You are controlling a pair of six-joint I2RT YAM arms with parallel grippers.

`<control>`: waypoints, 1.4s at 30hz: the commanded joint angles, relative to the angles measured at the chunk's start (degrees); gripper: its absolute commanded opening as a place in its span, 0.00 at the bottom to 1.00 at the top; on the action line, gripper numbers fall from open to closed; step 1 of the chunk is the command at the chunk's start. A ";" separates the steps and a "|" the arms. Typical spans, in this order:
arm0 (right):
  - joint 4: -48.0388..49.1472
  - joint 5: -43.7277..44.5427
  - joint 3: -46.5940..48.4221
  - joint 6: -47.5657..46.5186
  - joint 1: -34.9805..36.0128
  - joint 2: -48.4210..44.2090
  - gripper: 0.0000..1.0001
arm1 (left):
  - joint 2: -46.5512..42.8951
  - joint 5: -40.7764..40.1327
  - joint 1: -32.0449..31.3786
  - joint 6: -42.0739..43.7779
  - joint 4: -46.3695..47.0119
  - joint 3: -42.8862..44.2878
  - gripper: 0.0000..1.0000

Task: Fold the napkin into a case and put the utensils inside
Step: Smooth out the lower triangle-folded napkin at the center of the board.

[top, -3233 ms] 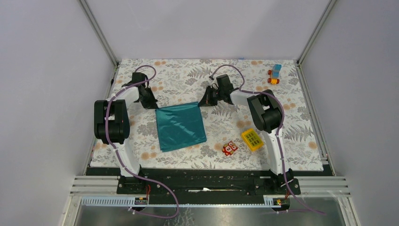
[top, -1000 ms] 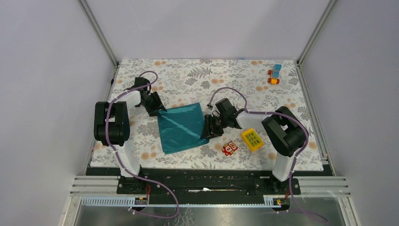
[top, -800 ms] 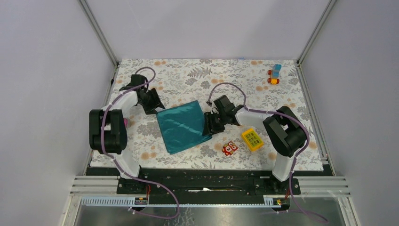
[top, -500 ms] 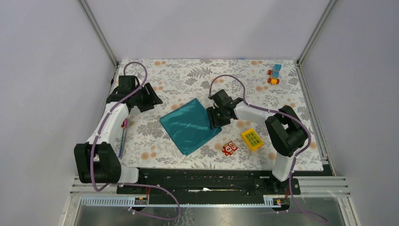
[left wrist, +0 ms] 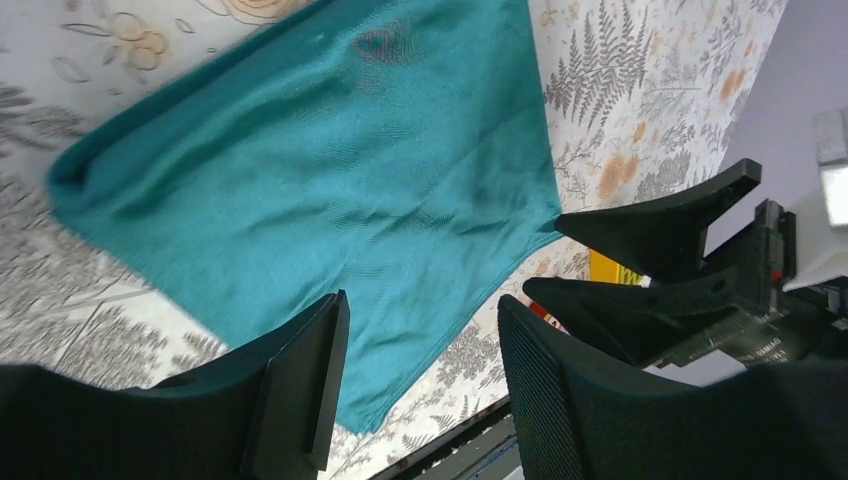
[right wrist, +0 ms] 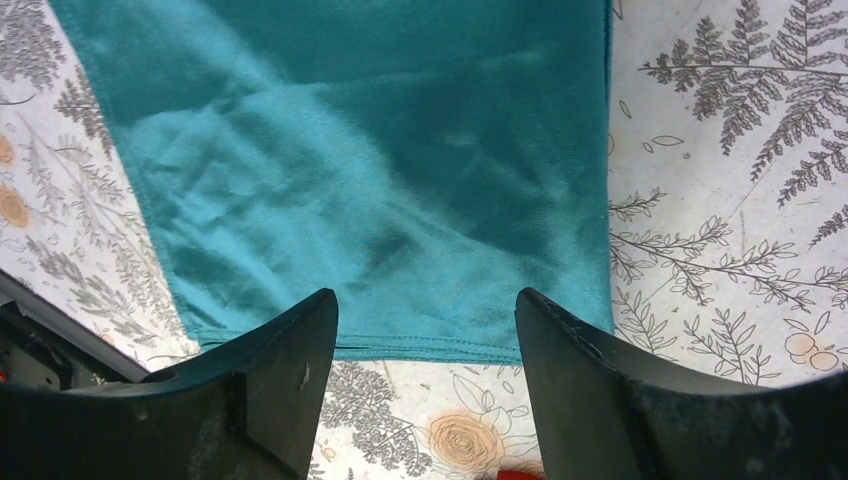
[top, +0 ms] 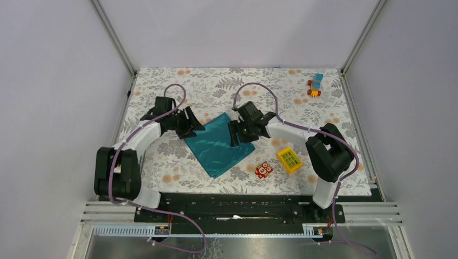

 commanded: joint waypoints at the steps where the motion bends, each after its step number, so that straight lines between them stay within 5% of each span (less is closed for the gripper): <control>1: 3.81 1.38 -2.57 1.65 -1.47 0.80 0.73 | 7.13 0.16 -0.45 -2.22 7.51 1.35 0.60; 16: 6.78 -0.59 -6.53 -0.04 -3.58 1.96 0.73 | 17.70 -8.10 3.17 -0.80 6.69 0.65 0.57; 23: -0.20 6.19 -2.35 -2.97 0.12 -2.03 0.78 | 7.39 -7.74 2.99 2.45 0.19 3.73 0.61; 27: -6.61 11.66 2.46 -3.13 6.12 -3.49 0.90 | 1.86 -9.71 3.90 6.48 -4.86 7.32 0.64; 32: -15.99 12.45 12.40 1.44 14.70 1.52 0.93 | -0.38 -13.11 6.59 9.06 -5.77 9.43 0.66; 38: -27.52 15.57 26.40 6.94 22.94 11.71 0.83 | -1.04 -9.95 12.78 7.51 -2.88 8.09 0.66; 42: -31.31 14.77 32.87 7.08 25.09 17.57 0.67 | -3.33 -9.84 14.69 7.13 -0.61 5.06 0.66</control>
